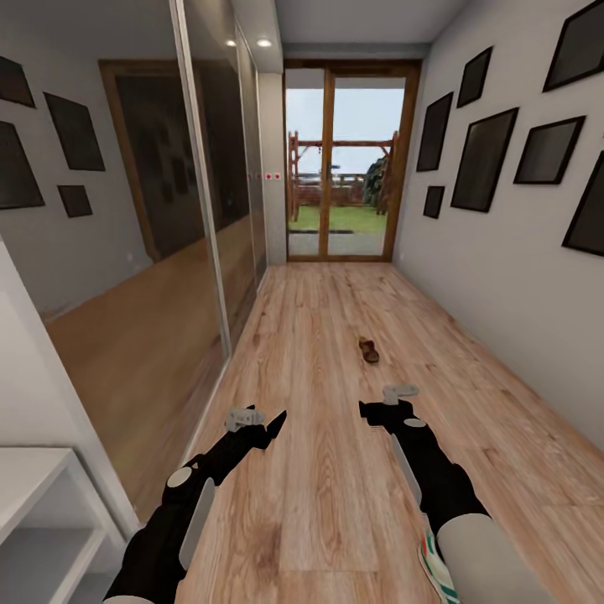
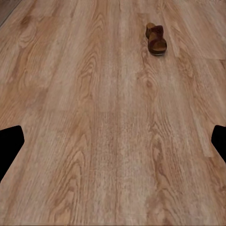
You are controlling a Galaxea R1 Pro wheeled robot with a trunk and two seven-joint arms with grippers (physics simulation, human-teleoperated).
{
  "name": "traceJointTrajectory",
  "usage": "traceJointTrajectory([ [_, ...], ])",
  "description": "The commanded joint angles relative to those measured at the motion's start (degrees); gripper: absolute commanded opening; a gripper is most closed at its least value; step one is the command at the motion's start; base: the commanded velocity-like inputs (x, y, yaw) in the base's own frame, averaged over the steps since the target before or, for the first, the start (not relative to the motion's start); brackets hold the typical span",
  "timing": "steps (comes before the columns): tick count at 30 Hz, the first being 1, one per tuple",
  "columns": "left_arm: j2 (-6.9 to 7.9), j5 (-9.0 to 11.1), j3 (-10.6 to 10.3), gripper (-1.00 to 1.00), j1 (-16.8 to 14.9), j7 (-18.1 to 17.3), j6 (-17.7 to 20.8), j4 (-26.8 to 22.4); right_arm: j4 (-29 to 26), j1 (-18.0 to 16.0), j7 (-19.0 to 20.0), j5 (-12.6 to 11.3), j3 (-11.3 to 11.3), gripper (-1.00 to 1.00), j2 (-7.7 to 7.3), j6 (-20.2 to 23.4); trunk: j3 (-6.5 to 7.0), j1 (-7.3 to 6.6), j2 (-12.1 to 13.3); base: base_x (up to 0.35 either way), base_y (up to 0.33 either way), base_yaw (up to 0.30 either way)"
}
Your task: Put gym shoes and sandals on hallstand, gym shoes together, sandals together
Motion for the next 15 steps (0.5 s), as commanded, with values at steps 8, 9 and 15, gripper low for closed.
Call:
traceJointTrajectory([
  [8,-0.07,0.5,0.2,1.00,0.0,-0.4,0.5,0.0,-0.1,0.0,-0.2,0.4,0.1,1.00,-0.02,0.5,-0.06,0.02,0.0,0.304,0.000,0.000],
  [9,-0.07,0.5,0.2,1.00,0.0,-0.4,0.5,0.0,-0.1,0.0,-0.2,0.4,0.0,1.00,-0.03,0.5,-0.06,0.02,0.0,0.058,0.000,0.000],
  [15,-0.07,0.5,0.2,1.00,0.0,-0.4,0.5,0.0,-0.1,0.0,-0.2,0.4,0.0,1.00,-0.03,0.5,-0.06,0.02,0.0,0.078,0.026,0.000],
])
